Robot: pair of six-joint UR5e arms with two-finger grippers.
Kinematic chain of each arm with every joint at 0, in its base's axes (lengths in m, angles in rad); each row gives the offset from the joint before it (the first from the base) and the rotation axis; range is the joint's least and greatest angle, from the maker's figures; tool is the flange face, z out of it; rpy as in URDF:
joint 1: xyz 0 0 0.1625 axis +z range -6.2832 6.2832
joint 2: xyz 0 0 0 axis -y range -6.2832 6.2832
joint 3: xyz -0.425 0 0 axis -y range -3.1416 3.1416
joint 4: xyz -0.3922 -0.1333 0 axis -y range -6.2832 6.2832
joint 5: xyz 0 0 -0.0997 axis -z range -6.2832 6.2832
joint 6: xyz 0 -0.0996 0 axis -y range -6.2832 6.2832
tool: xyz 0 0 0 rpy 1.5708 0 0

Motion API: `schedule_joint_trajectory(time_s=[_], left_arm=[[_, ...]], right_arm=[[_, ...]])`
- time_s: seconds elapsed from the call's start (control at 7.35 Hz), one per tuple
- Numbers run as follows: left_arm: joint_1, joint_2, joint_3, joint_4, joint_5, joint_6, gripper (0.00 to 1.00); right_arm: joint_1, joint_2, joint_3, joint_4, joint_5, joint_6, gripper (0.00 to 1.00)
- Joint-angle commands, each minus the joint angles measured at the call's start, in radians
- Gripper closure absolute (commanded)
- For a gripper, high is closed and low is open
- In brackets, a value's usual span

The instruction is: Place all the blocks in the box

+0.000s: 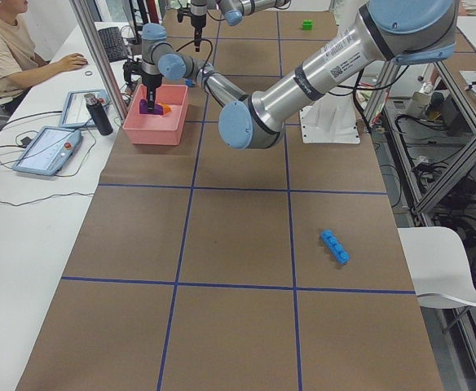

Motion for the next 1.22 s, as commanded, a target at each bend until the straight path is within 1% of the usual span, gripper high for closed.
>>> schedule_joint_trajectory(time_s=[0.0,0.14,0.27,0.41,0.54,0.68,0.82,0.95,1.09], left_arm=[[0.035,-0.1,0.222,-0.121,0.004,0.003,1.0],[0.069,-0.103,0.224,-0.124,0.013,0.005,0.29],[0.109,-0.104,0.222,-0.128,0.078,0.003,0.0],[0.13,-0.098,0.205,-0.179,0.082,-0.027,0.0],[0.123,-0.094,0.205,-0.2,0.084,-0.023,0.0],[0.105,-0.091,0.184,-0.199,0.073,0.015,0.0],[0.104,-0.054,0.155,-0.201,0.061,0.029,0.0],[0.104,-0.049,0.144,-0.199,0.061,0.03,0.0],[0.104,-0.049,0.142,-0.199,0.061,0.03,0.0]], right_arm=[[-0.001,0.026,-0.037,0.0,0.0,0.0,0.0],[-0.001,0.032,-0.051,0.0,0.0,0.0,0.0],[-0.002,0.038,-0.071,0.027,-0.002,0.0,0.0],[-0.004,0.04,-0.114,0.088,-0.002,0.005,0.0],[-0.007,0.044,-0.155,0.135,-0.003,0.008,0.0],[-0.015,0.078,-0.207,0.153,-0.012,0.024,0.0],[-0.038,0.13,-0.276,0.166,-0.041,0.064,0.01],[-0.082,0.165,-0.36,0.246,-0.096,0.118,0.01],[-0.125,0.182,-0.436,0.37,-0.157,0.235,0.01]])
